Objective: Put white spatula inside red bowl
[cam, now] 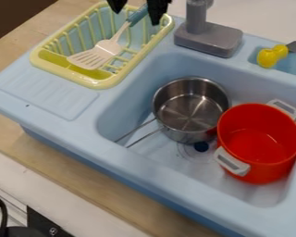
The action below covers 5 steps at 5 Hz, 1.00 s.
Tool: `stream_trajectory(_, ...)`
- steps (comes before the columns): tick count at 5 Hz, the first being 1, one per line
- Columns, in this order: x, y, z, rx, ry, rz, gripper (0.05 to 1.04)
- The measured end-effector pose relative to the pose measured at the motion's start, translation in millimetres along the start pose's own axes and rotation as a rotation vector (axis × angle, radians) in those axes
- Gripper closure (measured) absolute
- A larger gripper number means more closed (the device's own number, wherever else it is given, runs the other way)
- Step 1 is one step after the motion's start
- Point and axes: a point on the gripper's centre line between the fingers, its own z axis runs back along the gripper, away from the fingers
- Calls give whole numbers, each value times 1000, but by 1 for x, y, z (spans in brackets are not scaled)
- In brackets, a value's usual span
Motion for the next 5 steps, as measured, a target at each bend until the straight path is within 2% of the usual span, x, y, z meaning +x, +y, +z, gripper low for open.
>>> stream_trajectory(1,16,15,-16,16,-5,-29,87)
stream_trajectory(2,26,20,-21,3,-14,-48,87)
stream_trajectory(3,23,24,-37,-10,51,-69,87)
stream_trajectory(5,18,28,-41,10,80,-32,87)
